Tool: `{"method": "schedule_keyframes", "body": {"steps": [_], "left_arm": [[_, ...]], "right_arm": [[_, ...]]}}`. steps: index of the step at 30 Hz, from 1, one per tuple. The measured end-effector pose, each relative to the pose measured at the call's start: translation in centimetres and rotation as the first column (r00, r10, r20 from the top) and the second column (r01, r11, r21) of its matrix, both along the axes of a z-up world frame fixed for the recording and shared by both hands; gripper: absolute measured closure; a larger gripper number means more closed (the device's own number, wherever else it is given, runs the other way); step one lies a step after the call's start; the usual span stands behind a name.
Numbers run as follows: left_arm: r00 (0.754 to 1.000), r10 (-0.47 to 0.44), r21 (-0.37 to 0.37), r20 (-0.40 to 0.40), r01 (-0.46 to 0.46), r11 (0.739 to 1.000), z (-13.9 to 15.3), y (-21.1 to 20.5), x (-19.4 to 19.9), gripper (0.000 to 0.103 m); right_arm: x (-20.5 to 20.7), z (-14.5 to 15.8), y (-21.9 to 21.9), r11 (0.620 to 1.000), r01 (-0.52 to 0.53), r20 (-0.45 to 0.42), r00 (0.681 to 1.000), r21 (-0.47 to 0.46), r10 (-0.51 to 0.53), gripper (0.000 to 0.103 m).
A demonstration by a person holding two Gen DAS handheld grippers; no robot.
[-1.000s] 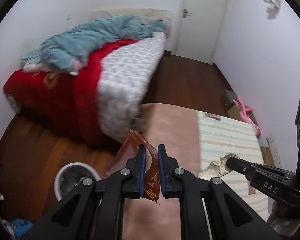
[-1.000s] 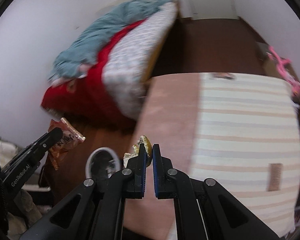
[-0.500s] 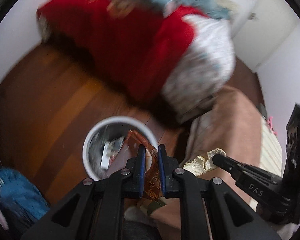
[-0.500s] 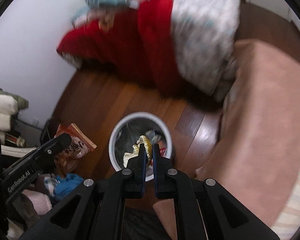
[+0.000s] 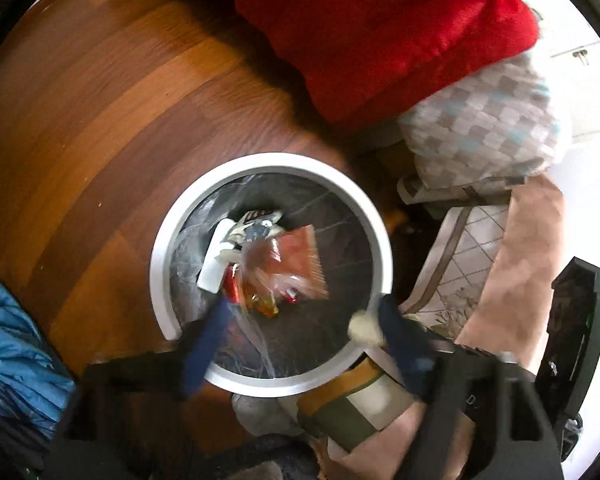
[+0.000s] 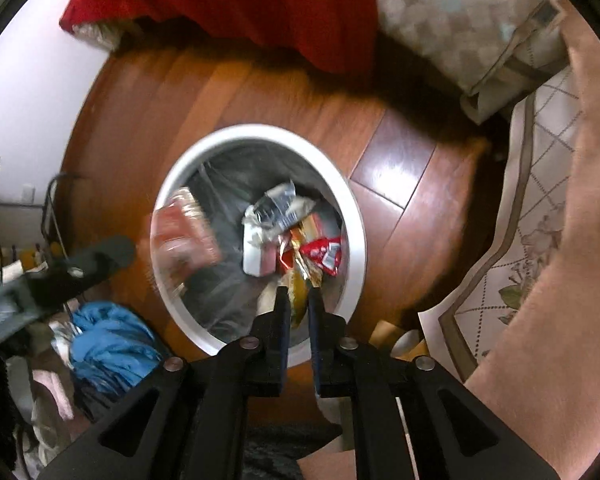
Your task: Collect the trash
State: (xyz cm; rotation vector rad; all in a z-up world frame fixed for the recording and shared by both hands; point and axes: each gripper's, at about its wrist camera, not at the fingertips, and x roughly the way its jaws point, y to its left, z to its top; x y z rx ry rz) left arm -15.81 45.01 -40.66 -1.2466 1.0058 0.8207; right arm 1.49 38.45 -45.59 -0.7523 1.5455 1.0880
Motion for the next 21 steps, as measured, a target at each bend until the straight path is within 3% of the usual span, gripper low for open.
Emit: {"method": "schedule_keyframes", "body": {"steps": [2, 3, 4, 6, 8, 10, 21], "left_arm": [[1.0, 0.012, 0.004, -0.021, -0.012, 1.0, 0.1, -0.4, -0.6, 0.021], [0.999, 0.013, 0.01, -0.04, -0.012, 1.0, 0.2, -0.5, -0.9, 0.016], [0.998, 0.014, 0.018, -0.054, -0.013, 1.0, 0.4, -0.6, -1.1, 0.003], [0.995, 0.016, 0.052, -0.096, -0.011, 0.999, 1.1, -1.3, -1.7, 0.0], [0.99, 0.019, 0.094, -0.141, -0.006, 0.996, 2.1, -2.2, -2.0, 0.0], [0.985, 0.028, 0.134, -0.172, -0.005, 0.991, 3.2, -3.2, -2.6, 0.0], [0.979, 0.026, 0.262, -0.2, 0.028, 0.965, 10.0, -9.0, -3.8, 0.0]], "right_arm": [[0.1, -0.1, -0.2, 1.0, -0.006, 0.009, 1.0, -0.007, 0.006, 0.049], [0.3, 0.0, -0.2, 1.0, -0.008, 0.011, 1.0, -0.005, 0.008, 0.044], [0.3, 0.4, -0.4, 1.0, -0.013, 0.02, 1.0, -0.003, 0.013, 0.039], [0.2, 1.2, -0.8, 1.0, -0.028, 0.036, 0.999, 0.004, 0.027, 0.03], [0.1, 2.2, -1.3, 0.999, -0.04, 0.05, 0.998, 0.013, 0.039, 0.005], [-0.1, 3.3, -1.8, 0.998, -0.056, 0.064, 0.996, 0.015, 0.055, 0.0], [-1.5, 10.9, -6.1, 0.991, -0.097, 0.079, 0.993, 0.097, 0.09, 0.0]]}}
